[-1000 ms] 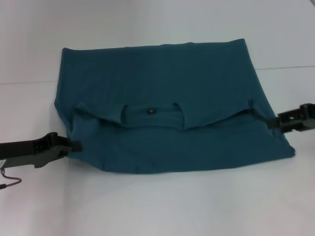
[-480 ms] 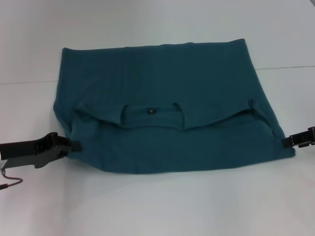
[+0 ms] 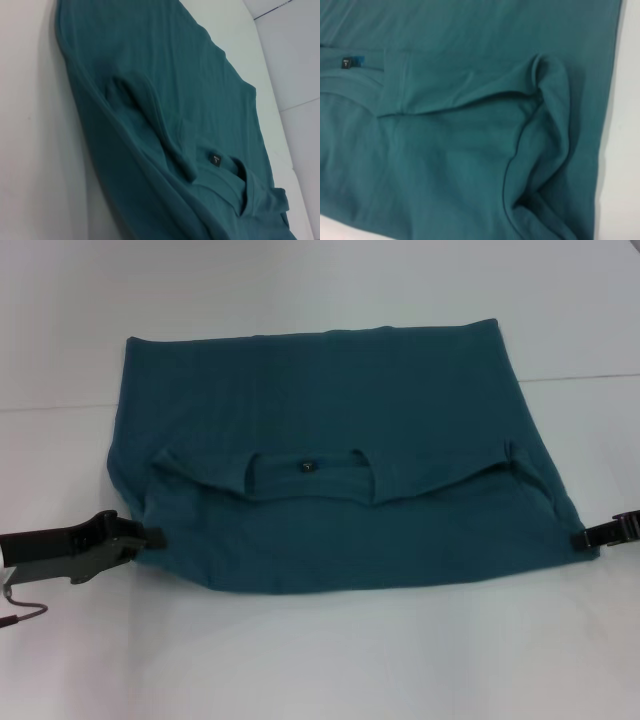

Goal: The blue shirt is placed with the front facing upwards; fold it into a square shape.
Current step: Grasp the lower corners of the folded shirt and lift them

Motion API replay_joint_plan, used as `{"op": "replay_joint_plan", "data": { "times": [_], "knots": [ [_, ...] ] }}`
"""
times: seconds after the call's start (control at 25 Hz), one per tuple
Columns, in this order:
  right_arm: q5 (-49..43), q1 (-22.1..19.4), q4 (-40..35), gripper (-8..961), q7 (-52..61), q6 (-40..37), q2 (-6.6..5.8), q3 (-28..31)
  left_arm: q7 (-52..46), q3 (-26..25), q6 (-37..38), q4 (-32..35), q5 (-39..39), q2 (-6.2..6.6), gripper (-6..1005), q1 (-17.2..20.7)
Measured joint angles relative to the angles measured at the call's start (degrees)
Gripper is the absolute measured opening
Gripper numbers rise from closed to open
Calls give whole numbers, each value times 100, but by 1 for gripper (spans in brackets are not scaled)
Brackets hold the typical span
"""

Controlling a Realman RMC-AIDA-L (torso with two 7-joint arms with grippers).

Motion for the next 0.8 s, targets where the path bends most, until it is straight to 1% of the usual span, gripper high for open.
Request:
{"op": "replay_joint_plan", "data": {
  "times": [0.12,0.36,0.56,0.8],
  "knots": [
    [-2,7,0,579,-58,137,42,-5,-1,0,-13,0,0,-10,39,-1],
    [-22,20,1,577,-370,333,165,-31,-1,0,-14,0,0,-13,39,9],
    [-76,25,47,575,-376,506,222,-243,-1,-20,-14,0,-2,-13,40,15],
    [-77,33,58,573,-366,533,266,-288,-1,-71,-14,0,-8,-21,39,15]
  ]
}}
